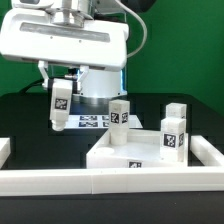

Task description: Assemble square table

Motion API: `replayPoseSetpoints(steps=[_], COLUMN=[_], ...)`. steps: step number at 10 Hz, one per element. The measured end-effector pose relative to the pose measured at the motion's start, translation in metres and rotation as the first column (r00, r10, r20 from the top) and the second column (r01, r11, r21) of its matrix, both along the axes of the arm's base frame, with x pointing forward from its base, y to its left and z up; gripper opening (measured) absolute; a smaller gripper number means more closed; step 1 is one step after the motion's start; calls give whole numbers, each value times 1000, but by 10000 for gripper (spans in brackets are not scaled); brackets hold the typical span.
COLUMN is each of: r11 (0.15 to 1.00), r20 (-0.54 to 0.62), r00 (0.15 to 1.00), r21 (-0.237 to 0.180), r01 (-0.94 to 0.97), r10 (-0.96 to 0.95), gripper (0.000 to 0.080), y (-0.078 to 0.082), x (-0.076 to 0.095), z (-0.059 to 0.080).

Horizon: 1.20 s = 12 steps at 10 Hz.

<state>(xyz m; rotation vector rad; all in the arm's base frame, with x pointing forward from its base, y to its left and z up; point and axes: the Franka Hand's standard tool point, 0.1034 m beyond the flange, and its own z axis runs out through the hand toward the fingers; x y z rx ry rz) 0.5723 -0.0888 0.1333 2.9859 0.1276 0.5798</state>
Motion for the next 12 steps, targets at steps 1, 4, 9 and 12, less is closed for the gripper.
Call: replayPoseSetpoints(steps=[1, 4, 9, 12], r11=[1000, 1000, 996, 993], r20=[6, 8, -38, -41], r00=[1000, 1000, 998, 999], r21=[18, 22, 82, 111], r01=[-1, 2, 46, 36], r10=[1, -2, -43, -31], gripper=[291, 291, 291, 291], y=[5, 6, 9, 33], x=[7, 10, 2, 9], z=[7, 8, -1, -2])
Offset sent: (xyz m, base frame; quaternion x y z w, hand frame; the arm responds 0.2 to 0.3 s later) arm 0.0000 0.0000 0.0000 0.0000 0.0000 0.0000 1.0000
